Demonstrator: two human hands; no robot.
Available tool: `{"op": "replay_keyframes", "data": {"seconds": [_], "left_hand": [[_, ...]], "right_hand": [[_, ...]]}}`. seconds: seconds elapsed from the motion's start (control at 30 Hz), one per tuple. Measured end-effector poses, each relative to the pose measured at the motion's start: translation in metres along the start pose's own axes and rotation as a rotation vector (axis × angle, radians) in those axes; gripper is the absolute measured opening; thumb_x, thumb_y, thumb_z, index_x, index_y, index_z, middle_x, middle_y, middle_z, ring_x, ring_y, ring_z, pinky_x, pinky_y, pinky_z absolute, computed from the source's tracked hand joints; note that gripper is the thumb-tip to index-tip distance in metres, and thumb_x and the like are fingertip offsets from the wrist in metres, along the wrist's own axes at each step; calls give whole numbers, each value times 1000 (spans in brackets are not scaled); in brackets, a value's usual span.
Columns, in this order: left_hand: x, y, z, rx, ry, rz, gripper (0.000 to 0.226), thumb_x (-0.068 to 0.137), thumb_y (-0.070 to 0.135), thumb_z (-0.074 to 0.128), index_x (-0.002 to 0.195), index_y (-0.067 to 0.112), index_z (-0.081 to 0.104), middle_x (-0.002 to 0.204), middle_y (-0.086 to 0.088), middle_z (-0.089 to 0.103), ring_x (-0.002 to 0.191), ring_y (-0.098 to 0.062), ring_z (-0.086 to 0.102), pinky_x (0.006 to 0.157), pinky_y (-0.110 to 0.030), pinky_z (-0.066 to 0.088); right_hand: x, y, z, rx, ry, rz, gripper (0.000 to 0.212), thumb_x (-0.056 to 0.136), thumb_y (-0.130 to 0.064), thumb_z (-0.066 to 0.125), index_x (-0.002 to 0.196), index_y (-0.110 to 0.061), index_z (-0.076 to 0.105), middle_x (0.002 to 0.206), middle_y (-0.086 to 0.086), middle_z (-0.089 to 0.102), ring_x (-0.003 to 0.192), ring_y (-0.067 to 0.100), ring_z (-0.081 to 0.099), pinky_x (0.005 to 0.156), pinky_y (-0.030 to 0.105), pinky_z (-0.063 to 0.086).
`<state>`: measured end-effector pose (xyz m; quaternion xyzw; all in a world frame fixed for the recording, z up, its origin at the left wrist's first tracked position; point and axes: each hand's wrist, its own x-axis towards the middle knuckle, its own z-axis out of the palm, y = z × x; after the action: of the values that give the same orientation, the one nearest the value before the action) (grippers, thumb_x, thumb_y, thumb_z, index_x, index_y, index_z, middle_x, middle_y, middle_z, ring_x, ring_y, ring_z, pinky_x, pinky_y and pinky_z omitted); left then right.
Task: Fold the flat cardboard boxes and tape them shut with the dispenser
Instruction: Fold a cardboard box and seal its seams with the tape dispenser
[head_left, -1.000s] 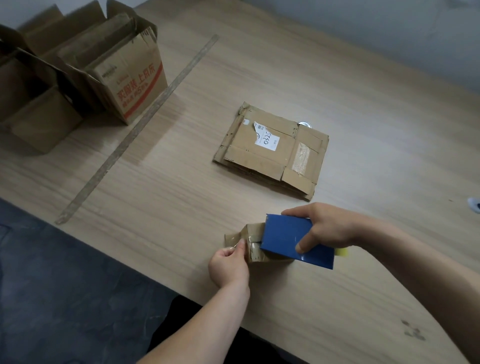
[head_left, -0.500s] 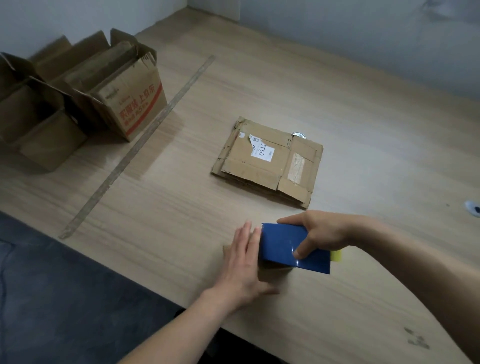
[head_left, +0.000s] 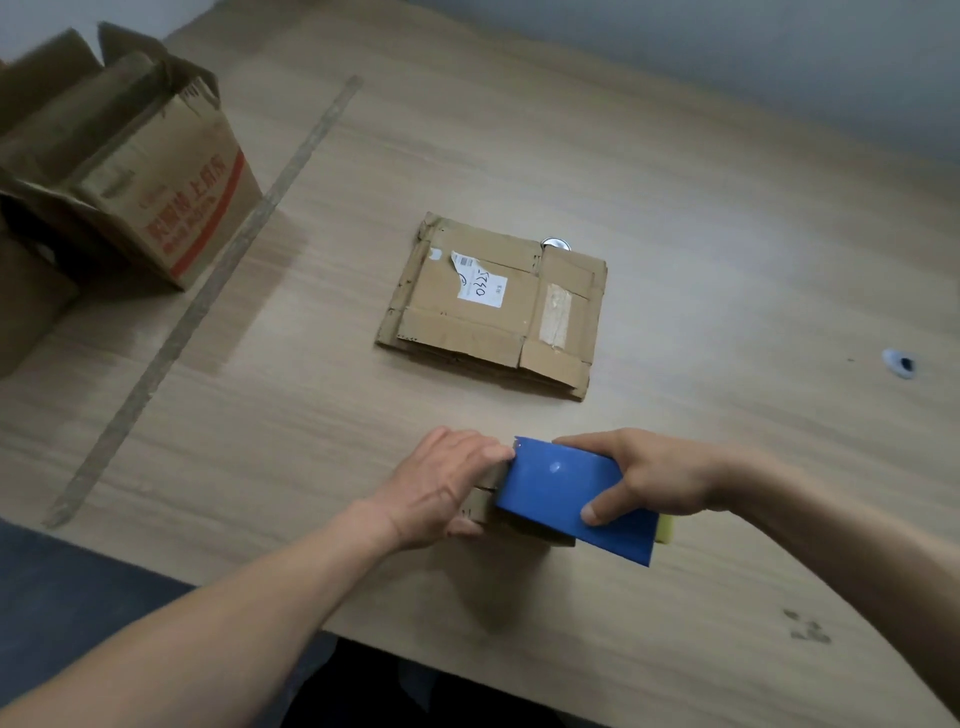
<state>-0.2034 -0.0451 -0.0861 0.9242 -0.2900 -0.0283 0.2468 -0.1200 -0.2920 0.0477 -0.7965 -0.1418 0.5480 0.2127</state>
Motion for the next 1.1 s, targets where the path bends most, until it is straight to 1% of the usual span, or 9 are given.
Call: {"op": "replay_keyframes", "data": {"seconds": [0.07, 0.17, 0.23, 0.33, 0.5, 0.63, 0.9, 1.0, 1.1], "left_hand": [[3, -4, 0, 8, -27, 47, 96, 58, 45, 90, 134, 24, 35, 129, -1, 51, 115, -19, 50, 97, -33, 38], [6, -8, 2, 14, -37, 72, 93, 57, 50, 89, 130, 23, 38, 128, -3, 54, 112, -20, 52, 94, -33, 39], [9, -9, 4, 15, -54, 75, 91, 59, 54, 87, 127, 22, 37, 127, -3, 53, 111, -21, 53, 92, -33, 38], [12, -10, 5, 6, -89, 66, 86, 64, 61, 81, 127, 23, 36, 128, -2, 52, 113, -22, 53, 96, -36, 36], [14, -10, 6, 25, -104, 50, 82, 66, 66, 75, 127, 26, 37, 130, -2, 51, 117, -22, 52, 103, -45, 37], [15, -9, 6, 13, -129, 33, 83, 65, 68, 73, 127, 26, 37, 130, 0, 50, 117, -21, 51, 105, -45, 36], [18, -7, 1, 5, -152, 23, 83, 64, 67, 76, 126, 27, 37, 126, 1, 51, 113, -19, 51, 101, -42, 39], [18, -5, -1, 36, -154, 33, 81, 64, 66, 76, 125, 28, 38, 126, 2, 50, 112, -19, 52, 101, -42, 38], [18, -2, -2, 43, -178, 36, 79, 65, 65, 76, 124, 29, 39, 126, 1, 49, 112, -20, 51, 98, -42, 38]], "right_hand": [[-6, 6, 0, 45, -6, 2, 59, 85, -26, 80, 128, -52, 49, 116, -13, 64, 103, 10, 63, 84, 25, 52], [-16, 17, -4, 70, -2, -9, 70, 68, -37, 81, 128, -57, 50, 117, -14, 66, 104, 11, 65, 92, 32, 56], [-23, 24, -7, 92, -17, -20, 73, 65, -38, 80, 129, -58, 51, 113, -18, 68, 101, 7, 66, 89, 27, 56], [-34, 33, -12, 70, -48, -21, 73, 65, -38, 80, 129, -60, 51, 110, -23, 68, 97, 1, 66, 81, 19, 53], [-52, 57, -16, 81, -70, -8, 74, 70, -35, 81, 130, -64, 50, 117, -19, 67, 103, 5, 66, 92, 31, 56], [-58, 73, -12, 73, -55, 38, 78, 70, -38, 82, 134, -64, 46, 124, -19, 64, 108, 7, 65, 96, 38, 55], [-74, 101, -9, 42, -12, 163, 74, 62, -43, 80, 119, -77, 46, 116, -24, 66, 103, 5, 66, 97, 39, 55], [-65, 98, -3, 16, 8, 167, 69, 66, -40, 80, 118, -74, 49, 114, -20, 68, 101, 8, 66, 95, 41, 55], [-59, 92, -1, -12, 25, 203, 62, 75, -32, 81, 121, -63, 53, 111, -18, 69, 97, 7, 66, 88, 31, 54]]}}
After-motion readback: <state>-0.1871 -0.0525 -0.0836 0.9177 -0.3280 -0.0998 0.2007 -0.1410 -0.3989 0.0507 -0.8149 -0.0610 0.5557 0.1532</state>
